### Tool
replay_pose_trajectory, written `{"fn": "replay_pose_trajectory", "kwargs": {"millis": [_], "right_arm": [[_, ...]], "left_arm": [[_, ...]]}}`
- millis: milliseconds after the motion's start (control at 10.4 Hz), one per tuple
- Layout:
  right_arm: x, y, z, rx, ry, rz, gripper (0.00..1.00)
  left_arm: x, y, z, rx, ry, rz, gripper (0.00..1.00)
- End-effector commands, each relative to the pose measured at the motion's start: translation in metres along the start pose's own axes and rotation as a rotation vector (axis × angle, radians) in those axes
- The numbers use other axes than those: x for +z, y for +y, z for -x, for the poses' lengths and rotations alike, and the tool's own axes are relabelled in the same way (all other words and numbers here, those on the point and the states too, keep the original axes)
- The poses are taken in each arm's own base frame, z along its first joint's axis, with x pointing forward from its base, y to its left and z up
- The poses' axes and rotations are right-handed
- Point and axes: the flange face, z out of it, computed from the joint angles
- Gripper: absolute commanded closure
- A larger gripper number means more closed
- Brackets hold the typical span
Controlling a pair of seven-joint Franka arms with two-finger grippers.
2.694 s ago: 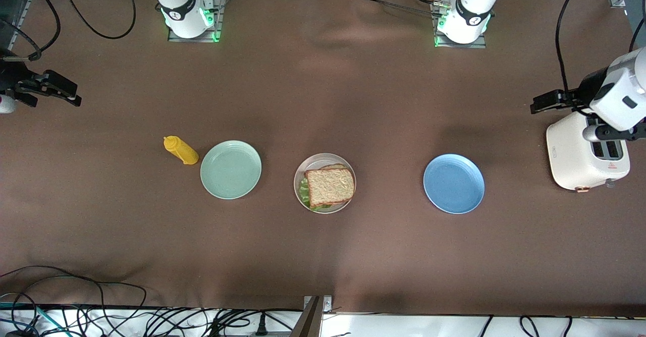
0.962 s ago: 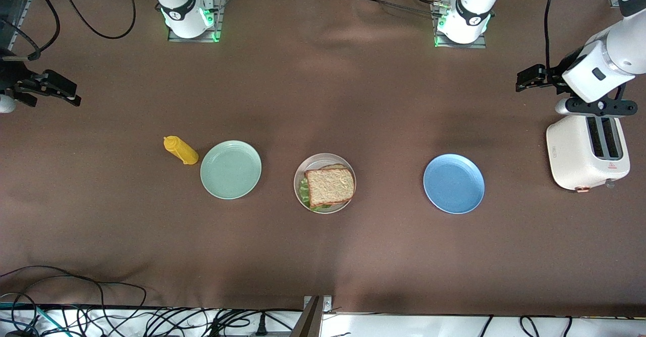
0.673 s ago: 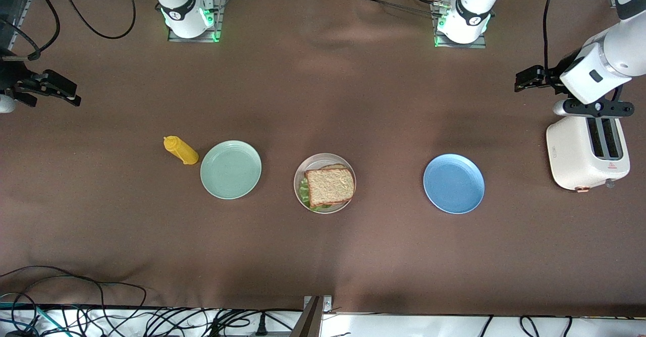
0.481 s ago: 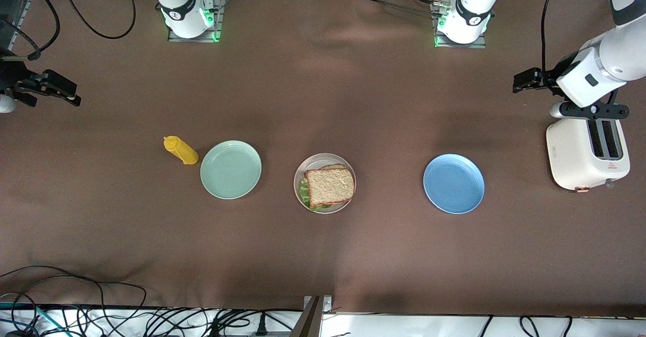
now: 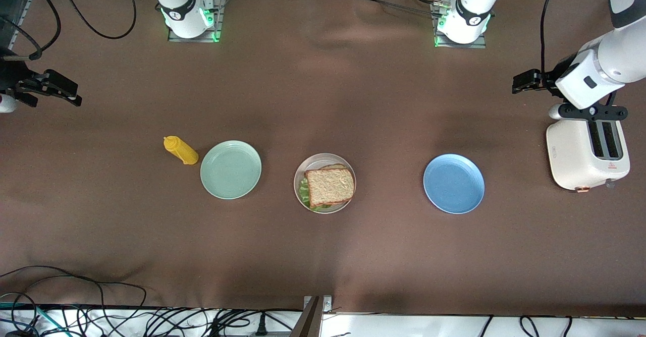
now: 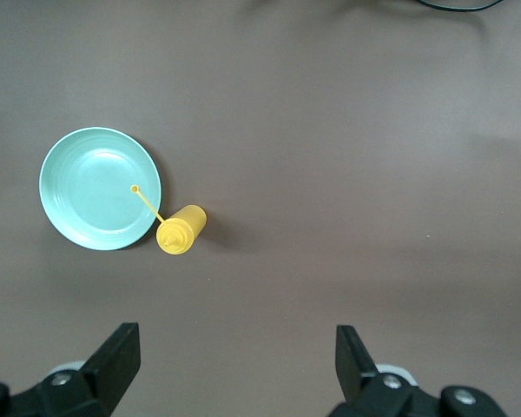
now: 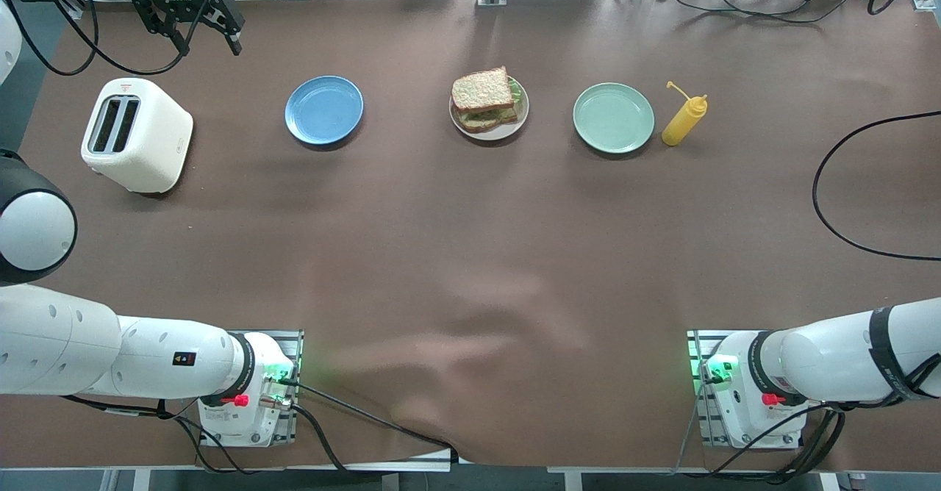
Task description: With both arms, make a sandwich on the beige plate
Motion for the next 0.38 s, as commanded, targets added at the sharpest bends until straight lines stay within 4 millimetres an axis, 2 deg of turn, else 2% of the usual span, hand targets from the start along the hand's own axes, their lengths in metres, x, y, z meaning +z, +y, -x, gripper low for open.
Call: {"fn": "replay_pose_trajectory", "kwargs": {"millis": [0, 289], "right_arm": [[-0.0079, -0.004, 0.0005, -0.003, 0.014, -0.007, 0.0], [-0.0062, -0.0039, 0.0003, -0.003, 0.01, -0.006, 0.0]], "left_arm": [[0.0003, -0.005, 0.001, -0.011, 0.005, -0.031, 0.0], [-0.0096, -0.0072, 0.0042, -0.015, 0.026, -0.029, 0.0]]}}
